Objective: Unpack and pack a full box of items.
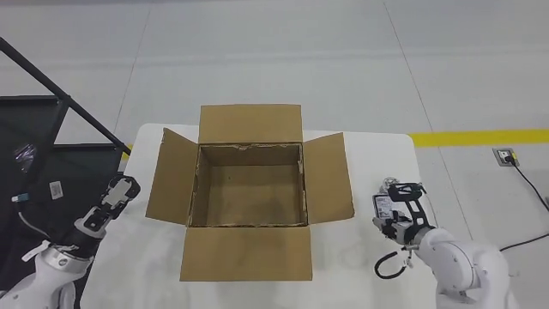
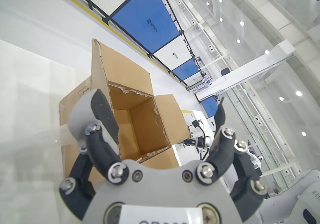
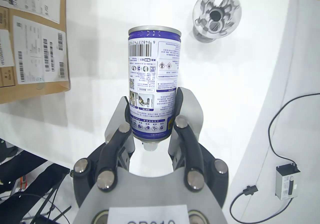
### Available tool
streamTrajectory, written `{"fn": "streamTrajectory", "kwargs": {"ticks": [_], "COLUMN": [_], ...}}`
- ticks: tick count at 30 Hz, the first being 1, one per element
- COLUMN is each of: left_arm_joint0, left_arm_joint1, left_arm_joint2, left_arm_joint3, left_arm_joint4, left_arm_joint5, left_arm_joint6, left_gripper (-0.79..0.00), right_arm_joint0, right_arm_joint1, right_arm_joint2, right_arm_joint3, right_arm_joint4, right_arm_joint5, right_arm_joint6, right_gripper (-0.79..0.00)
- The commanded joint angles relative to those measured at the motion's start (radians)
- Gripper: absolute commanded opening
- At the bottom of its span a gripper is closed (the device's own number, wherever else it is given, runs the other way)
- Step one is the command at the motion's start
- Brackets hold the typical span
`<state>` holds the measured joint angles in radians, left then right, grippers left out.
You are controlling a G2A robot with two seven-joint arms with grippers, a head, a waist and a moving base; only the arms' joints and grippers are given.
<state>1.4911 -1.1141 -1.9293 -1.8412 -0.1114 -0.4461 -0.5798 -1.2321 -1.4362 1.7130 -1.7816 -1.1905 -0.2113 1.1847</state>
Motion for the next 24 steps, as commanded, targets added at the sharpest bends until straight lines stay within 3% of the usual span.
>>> {"fn": "streamTrajectory", "kwargs": {"ticks": [1, 10, 18, 22, 24], "left_arm_joint0": [-0.002, 0.003, 0.021, 0.033, 0.038], "left_arm_joint1": [0.002, 0.007, 0.008, 0.009, 0.009], "left_arm_joint2": [-0.004, -0.011, -0.010, -0.009, -0.008], "left_arm_joint3": [0.004, 0.000, -0.016, -0.022, -0.026], "left_arm_joint4": [0.000, 0.005, 0.013, 0.021, 0.026], "left_arm_joint5": [0.001, 0.007, 0.006, 0.005, 0.004], "left_arm_joint6": [-0.005, -0.003, 0.018, 0.033, 0.039], "left_gripper": [0.000, 0.000, 0.000, 0.000, 0.000], "right_arm_joint0": [0.027, 0.103, 0.142, 0.158, 0.159], "right_arm_joint1": [0.007, 0.028, 0.039, 0.047, 0.050], "right_arm_joint2": [0.004, -0.011, -0.036, -0.036, -0.036], "right_arm_joint3": [0.068, 0.184, 0.272, 0.311, 0.320], "right_arm_joint4": [0.012, -0.022, -0.026, -0.019, -0.017], "right_arm_joint5": [-0.037, -0.017, 0.007, 0.002, 0.000], "right_arm_joint6": [0.018, 0.075, 0.045, 0.032, 0.023], "right_gripper": [-0.785, -0.785, -0.779, -0.557, -0.520]}}
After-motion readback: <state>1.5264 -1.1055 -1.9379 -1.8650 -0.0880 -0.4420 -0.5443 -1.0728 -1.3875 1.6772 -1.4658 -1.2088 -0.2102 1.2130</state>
